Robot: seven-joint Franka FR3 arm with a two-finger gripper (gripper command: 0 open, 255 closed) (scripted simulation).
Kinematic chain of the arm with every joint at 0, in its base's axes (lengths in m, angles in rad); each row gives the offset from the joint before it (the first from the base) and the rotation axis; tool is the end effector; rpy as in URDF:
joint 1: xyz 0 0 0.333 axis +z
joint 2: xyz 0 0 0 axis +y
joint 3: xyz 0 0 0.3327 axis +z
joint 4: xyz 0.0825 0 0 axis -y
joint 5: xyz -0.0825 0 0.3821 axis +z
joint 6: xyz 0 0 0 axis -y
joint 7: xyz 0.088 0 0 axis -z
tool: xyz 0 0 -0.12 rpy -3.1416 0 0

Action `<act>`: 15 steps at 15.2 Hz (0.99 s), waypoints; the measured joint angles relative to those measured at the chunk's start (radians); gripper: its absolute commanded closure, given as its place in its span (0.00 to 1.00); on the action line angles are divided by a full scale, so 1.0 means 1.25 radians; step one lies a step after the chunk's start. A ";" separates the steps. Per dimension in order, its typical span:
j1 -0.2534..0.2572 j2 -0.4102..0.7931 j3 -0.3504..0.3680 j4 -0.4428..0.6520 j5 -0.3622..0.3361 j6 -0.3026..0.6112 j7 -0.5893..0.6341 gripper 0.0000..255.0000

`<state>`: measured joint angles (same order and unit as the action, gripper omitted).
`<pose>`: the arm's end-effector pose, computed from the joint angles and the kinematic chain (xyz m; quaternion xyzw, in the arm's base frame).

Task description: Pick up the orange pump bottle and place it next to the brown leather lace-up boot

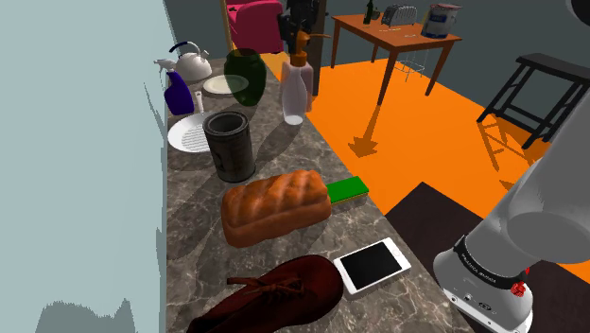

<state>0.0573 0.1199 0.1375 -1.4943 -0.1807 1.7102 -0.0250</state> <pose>0.5991 0.0934 0.6103 0.9886 0.1164 0.0551 0.0773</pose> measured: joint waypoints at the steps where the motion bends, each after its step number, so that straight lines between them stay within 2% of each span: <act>1: 0.000 0.003 0.000 0.013 0.000 -0.010 -0.002 1.00; 9: 0.004 0.034 0.001 0.140 -0.004 -0.105 -0.015 1.00; 15: 0.012 0.075 0.003 0.269 -0.012 -0.193 -0.024 1.00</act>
<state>0.0723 0.2140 0.1411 -1.1579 -0.1951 1.4687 -0.0553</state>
